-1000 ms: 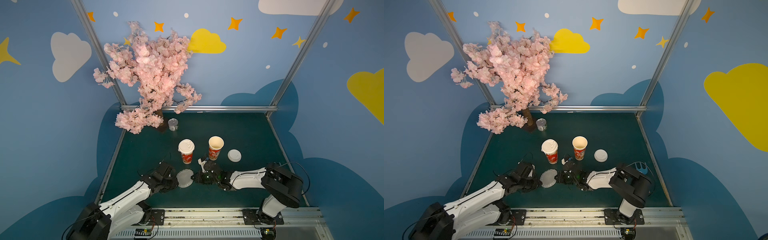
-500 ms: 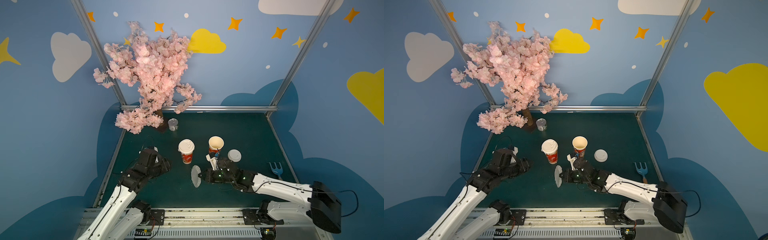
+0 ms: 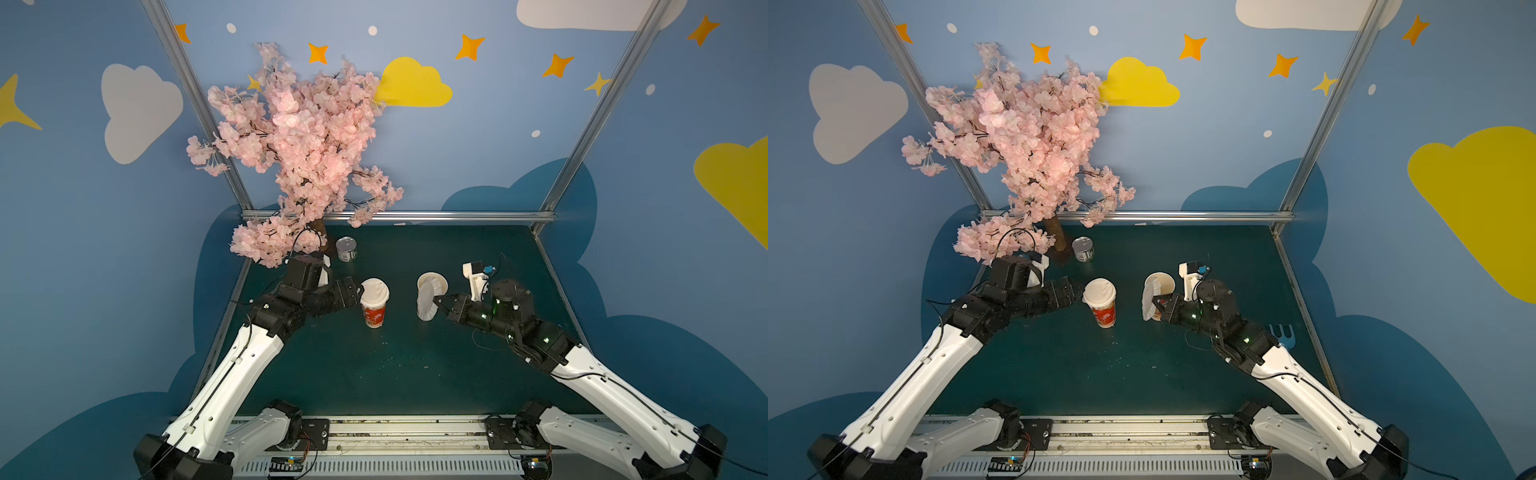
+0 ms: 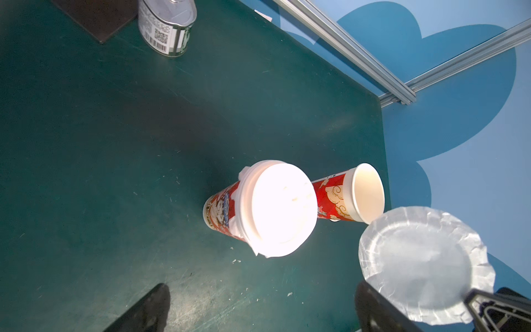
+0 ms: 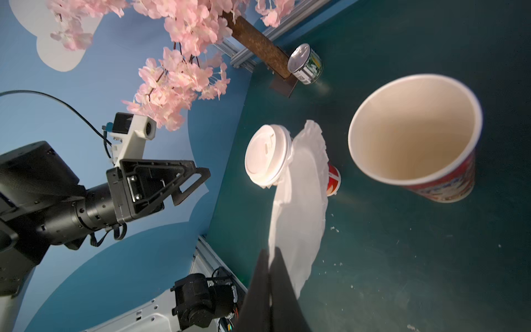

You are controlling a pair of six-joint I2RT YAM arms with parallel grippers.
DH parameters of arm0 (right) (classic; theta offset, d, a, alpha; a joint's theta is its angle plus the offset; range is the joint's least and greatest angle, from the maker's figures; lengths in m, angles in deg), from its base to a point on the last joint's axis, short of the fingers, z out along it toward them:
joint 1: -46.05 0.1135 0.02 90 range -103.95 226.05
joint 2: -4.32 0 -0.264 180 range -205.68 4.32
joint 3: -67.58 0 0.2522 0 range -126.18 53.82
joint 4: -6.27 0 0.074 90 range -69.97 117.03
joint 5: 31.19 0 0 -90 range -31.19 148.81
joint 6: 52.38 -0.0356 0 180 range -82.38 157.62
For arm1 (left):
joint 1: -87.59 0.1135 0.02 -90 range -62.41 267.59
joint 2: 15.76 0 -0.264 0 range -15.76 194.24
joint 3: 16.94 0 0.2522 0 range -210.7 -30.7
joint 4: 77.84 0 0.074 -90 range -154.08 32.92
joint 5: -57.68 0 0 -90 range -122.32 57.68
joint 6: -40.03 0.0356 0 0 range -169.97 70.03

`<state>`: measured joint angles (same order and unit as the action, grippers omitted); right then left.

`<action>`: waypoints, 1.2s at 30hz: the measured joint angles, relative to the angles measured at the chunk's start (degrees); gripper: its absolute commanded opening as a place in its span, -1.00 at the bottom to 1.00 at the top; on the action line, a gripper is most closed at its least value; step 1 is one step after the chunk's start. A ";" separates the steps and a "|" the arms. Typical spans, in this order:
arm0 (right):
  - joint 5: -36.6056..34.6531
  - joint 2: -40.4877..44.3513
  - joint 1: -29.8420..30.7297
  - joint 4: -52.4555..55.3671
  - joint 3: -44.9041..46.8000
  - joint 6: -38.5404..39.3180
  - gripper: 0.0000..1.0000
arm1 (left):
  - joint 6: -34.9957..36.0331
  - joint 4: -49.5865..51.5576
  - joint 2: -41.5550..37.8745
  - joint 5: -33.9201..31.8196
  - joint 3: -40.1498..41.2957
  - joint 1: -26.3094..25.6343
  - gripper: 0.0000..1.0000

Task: Put the leak-proof paper on the milk tea cups
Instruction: Place the leak-proof paper at the cup.

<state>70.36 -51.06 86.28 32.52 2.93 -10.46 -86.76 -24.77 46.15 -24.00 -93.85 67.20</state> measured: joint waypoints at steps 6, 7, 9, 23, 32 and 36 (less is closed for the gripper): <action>7.78 -7.52 -7.63 -2.08 -3.89 1.22 -1.00 | 0.50 -2.47 3.43 1.73 -1.84 0.02 1.00; 8.79 -8.87 -8.48 -2.51 -4.39 1.27 -1.00 | 0.55 -2.75 3.85 1.99 -2.10 0.02 1.00; 10.93 -11.54 -9.99 -4.04 -4.98 1.11 -1.00 | 0.59 -3.21 4.74 2.45 -2.80 0.02 1.00; 24.24 -17.07 -15.85 -7.69 -5.46 -1.38 -1.00 | 1.44 -4.26 6.45 2.71 -3.56 0.02 1.00; 27.58 -17.55 -13.42 -10.12 -10.08 -2.19 -1.00 | 1.66 -4.26 6.45 2.71 -3.58 0.13 1.00; 28.33 -19.21 -13.16 -11.32 -10.23 -2.27 -1.00 | 1.64 -4.26 6.45 2.73 -3.58 0.13 1.00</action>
<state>98.69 -70.27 73.12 21.20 -7.30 -12.73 -85.12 -29.03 52.60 -21.27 -97.44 67.34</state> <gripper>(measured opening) 0.043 0.999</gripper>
